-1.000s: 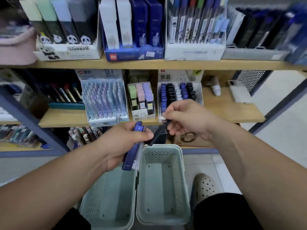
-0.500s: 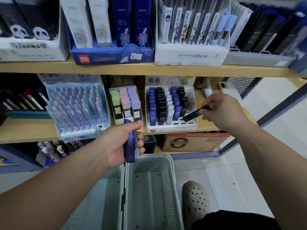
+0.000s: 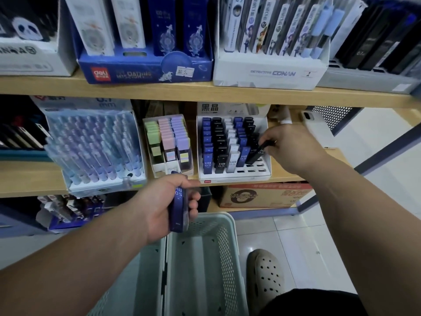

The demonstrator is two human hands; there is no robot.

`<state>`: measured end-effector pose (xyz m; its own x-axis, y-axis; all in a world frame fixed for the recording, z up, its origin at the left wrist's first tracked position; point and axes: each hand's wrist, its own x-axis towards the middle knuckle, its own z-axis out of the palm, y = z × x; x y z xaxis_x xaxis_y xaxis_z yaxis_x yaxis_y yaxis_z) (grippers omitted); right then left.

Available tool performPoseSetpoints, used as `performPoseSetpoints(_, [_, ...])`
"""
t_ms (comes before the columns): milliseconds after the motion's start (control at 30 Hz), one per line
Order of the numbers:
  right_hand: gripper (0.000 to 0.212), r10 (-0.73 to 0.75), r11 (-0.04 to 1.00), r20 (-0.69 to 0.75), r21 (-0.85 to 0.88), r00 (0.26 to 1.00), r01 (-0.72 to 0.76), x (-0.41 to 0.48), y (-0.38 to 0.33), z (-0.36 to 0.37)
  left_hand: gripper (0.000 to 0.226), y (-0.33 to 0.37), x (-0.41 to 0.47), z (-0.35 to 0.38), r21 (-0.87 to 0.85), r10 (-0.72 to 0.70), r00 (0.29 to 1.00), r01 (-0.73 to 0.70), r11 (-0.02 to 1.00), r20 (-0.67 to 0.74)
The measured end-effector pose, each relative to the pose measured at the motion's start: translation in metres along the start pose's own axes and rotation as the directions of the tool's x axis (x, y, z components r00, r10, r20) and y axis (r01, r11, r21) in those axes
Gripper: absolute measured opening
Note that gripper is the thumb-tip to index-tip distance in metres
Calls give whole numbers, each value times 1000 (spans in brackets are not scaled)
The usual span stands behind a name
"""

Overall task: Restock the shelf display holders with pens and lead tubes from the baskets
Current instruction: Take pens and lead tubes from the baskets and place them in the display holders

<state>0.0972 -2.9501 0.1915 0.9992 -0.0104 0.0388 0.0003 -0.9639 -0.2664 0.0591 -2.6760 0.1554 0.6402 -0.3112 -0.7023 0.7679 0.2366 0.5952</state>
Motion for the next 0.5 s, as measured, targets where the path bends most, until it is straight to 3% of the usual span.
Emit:
performPoseSetpoints(333, [25,-14,999,1,-39,1000,14,0,-4,4,36,2,-4,-9,-2,6,999,-7,1000,-38])
performPoseSetpoints(500, [26,-18,1000,-3,-17,1000,18,0,-3,2,25,3,-9,-5,41,21,997,-18,999,-74])
